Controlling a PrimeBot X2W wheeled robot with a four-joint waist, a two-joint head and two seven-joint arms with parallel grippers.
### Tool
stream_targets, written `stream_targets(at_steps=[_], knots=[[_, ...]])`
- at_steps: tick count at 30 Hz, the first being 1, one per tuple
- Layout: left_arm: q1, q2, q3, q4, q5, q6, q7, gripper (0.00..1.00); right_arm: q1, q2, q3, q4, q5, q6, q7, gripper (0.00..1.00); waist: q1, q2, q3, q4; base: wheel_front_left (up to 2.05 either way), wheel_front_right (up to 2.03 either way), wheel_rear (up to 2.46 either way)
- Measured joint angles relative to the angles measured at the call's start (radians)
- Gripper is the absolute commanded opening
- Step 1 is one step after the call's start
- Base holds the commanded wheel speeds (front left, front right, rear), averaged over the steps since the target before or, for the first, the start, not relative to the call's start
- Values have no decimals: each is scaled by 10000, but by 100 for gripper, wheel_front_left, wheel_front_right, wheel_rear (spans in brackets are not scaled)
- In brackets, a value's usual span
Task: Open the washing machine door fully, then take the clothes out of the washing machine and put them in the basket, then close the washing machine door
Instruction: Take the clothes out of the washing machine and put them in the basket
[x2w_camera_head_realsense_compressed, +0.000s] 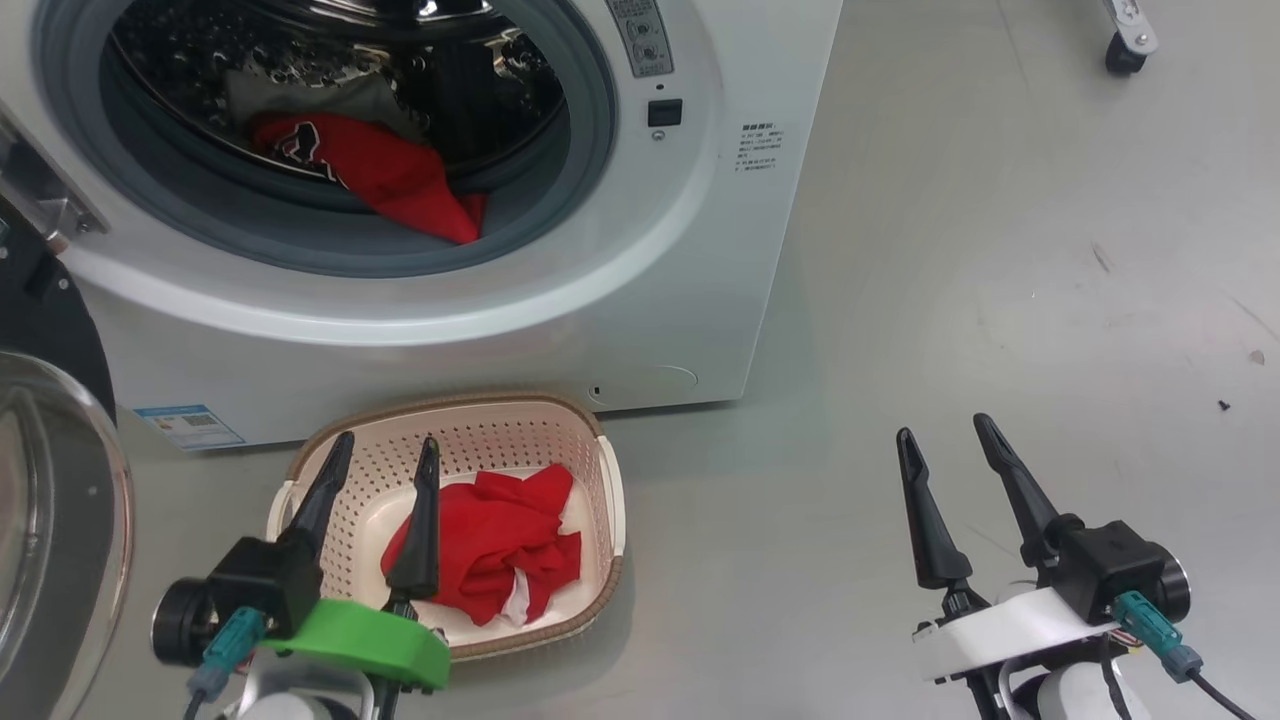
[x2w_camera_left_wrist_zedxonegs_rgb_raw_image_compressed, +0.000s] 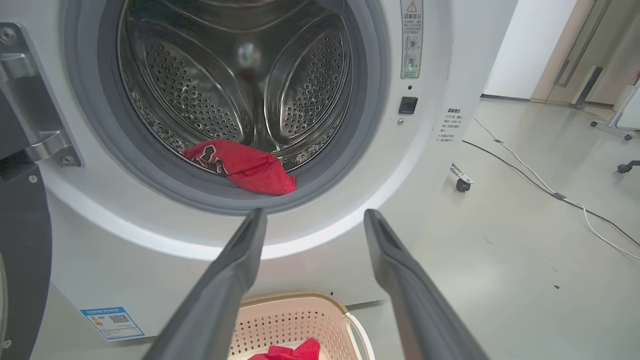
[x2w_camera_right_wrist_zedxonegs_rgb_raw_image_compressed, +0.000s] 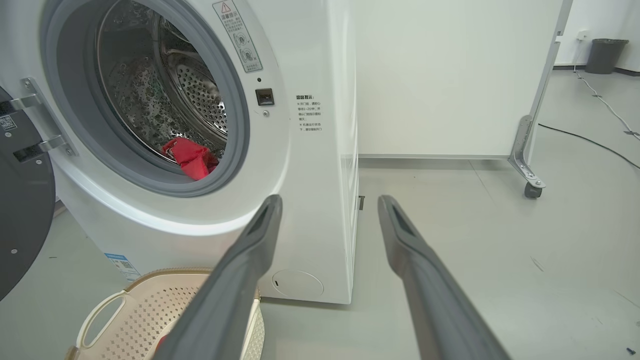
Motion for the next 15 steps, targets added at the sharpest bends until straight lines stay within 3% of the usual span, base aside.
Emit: stream_targets(at_steps=[8,15], knots=[[-1731,-13,-109,579,-267,-293,792,100,-497,-6,138,-347,-10,-73,0,100,1,0,1008,-196,0,0,0],[-3411,-36,67,1394,-909,-493,2098,100,-1123,-12,510,-614,128,-77,0,100,1,0,1966,-410,0,0,0]])
